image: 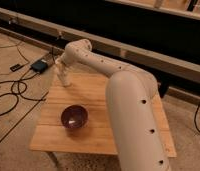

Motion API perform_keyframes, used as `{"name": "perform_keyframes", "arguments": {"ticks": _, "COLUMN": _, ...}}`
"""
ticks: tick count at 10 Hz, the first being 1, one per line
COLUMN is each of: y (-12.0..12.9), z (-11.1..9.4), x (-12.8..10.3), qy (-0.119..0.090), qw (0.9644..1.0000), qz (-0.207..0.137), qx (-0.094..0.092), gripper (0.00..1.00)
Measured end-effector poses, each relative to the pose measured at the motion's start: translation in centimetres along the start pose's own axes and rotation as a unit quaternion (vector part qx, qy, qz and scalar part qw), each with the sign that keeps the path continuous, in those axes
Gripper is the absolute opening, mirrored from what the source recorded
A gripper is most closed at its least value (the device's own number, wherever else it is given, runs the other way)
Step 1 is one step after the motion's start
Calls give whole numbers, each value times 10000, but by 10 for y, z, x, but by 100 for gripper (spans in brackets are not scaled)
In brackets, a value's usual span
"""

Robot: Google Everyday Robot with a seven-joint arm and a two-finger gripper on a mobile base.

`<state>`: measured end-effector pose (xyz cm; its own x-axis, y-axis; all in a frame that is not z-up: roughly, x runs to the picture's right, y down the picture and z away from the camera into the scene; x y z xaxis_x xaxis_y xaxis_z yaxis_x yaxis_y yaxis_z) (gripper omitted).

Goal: Place the white sponge in the ceramic cup

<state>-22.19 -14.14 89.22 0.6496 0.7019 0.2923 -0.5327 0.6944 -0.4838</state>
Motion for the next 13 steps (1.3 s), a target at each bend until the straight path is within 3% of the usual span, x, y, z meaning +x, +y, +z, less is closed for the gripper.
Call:
{"name": "perform_keyframes", "arguments": {"ticks": 7, "y": -10, "z": -2, "x": -18, "qy": -53, "qw": 9999, "qz": -124, "qx": 53, "gripper": 1}}
{"name": "perform_keyframes", "arguments": {"ticks": 13, "y": -2, "z": 17, "x": -15, "qy": -225, "qw": 9997, "qz": -35, "qx": -78, "gripper": 1}}
